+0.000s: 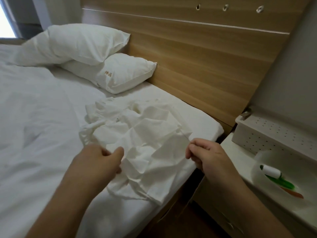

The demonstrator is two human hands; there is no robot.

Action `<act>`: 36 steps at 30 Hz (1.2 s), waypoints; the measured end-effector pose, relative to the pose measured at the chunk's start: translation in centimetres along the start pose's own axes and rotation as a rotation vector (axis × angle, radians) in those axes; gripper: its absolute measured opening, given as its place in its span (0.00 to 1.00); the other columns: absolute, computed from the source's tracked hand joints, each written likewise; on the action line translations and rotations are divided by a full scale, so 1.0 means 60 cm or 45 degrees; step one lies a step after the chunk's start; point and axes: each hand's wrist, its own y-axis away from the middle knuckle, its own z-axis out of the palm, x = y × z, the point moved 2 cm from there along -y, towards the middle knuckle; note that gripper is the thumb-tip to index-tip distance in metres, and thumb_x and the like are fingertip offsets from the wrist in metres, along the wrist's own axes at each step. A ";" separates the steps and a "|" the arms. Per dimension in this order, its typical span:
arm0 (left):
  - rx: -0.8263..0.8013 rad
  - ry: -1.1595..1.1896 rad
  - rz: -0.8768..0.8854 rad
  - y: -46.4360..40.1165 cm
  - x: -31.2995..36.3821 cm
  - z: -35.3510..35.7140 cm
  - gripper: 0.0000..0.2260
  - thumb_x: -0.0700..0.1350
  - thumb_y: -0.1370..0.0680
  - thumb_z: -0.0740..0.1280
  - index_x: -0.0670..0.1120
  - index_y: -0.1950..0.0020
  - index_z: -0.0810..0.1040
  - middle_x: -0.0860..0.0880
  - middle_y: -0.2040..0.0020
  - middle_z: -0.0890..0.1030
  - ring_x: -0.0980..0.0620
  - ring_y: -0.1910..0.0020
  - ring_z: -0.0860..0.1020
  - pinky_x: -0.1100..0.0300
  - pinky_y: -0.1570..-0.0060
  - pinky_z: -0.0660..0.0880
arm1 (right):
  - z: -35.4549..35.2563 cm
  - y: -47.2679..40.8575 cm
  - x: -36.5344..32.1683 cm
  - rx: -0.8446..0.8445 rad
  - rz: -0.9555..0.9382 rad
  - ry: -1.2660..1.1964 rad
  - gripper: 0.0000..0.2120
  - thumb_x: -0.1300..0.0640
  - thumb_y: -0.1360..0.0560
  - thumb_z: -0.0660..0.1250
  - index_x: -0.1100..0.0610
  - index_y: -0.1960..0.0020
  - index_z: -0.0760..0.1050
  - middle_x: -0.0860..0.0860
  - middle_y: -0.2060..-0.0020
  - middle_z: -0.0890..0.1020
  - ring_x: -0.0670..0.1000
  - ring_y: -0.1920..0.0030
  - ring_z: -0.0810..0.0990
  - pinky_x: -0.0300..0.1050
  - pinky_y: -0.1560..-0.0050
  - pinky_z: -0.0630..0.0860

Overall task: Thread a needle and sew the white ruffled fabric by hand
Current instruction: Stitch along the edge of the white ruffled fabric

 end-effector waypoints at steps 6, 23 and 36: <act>-0.379 0.465 -0.320 -0.022 -0.043 0.059 0.25 0.61 0.23 0.75 0.37 0.58 0.85 0.43 0.66 0.86 0.51 0.73 0.77 0.61 0.71 0.72 | 0.032 -0.064 -0.008 0.149 -0.068 -0.105 0.14 0.51 0.15 0.62 0.45 0.52 0.85 0.36 0.64 0.77 0.41 0.59 0.73 0.37 0.59 0.68; 0.078 0.740 0.023 -0.037 -0.022 0.067 0.07 0.48 0.18 0.72 0.48 0.52 0.87 0.50 0.56 0.89 0.48 0.53 0.88 0.51 0.48 0.84 | 0.047 -0.113 0.031 0.210 -0.027 0.030 0.16 0.54 0.15 0.62 0.51 0.58 0.83 0.43 0.65 0.81 0.48 0.58 0.77 0.46 0.56 0.77; 0.387 1.282 0.236 -0.001 0.084 -0.091 0.09 0.47 0.15 0.65 0.51 0.53 0.81 0.49 0.57 0.84 0.50 0.59 0.83 0.54 0.58 0.80 | -0.018 -0.009 -0.078 0.344 -0.374 -0.480 0.14 0.57 0.16 0.64 0.49 0.54 0.86 0.55 0.67 0.78 0.51 0.64 0.72 0.46 0.59 0.72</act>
